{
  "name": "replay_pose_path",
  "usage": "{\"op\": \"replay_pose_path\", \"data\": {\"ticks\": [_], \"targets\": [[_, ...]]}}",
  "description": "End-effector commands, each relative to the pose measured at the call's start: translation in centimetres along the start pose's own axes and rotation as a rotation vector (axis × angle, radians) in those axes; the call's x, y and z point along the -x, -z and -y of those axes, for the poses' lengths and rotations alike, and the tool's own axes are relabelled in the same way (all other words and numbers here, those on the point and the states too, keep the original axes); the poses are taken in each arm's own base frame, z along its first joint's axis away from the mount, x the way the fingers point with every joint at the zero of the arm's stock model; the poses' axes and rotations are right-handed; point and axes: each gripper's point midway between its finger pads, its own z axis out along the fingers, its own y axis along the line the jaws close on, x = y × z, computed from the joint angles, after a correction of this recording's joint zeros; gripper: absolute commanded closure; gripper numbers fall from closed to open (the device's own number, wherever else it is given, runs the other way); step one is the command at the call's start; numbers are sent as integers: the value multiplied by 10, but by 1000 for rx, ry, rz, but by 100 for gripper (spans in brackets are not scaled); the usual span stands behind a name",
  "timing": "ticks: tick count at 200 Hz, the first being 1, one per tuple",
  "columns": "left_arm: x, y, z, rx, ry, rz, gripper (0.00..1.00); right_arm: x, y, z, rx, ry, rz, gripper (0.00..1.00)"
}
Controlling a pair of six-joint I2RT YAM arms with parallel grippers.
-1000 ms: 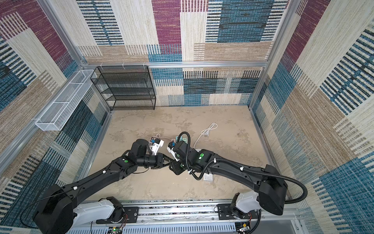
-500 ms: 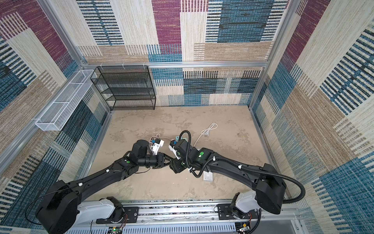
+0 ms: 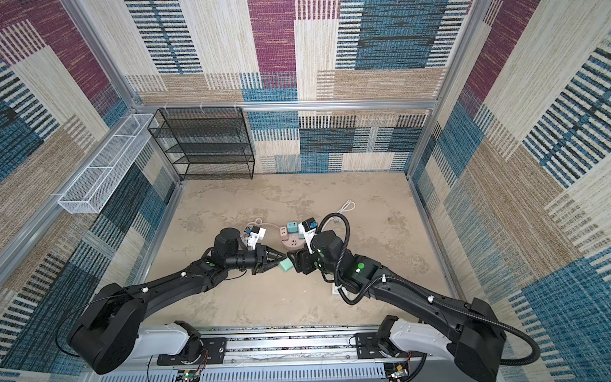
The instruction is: Insert the plug
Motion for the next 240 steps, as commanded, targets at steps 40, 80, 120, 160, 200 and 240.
{"op": "replay_pose_path", "data": {"ticks": [40, 80, 120, 160, 200, 240], "targets": [[19, 14, 52, -273, 165, 88, 100, 45, 36, -10, 73, 86, 308, 34], [26, 21, 60, -395, 270, 127, 100, 41, 35, -24, 155, 140, 320, 35], [28, 22, 57, -424, 317, 135, 100, 31, 21, -25, 168, 153, 272, 35], [28, 20, 61, -425, 322, 115, 100, 25, 14, -28, 183, 168, 236, 34], [28, 20, 67, -436, 314, 105, 100, 29, 7, -32, 196, 176, 228, 34], [27, 20, 69, -438, 308, 96, 100, 33, 1, -32, 186, 178, 225, 36]]}}
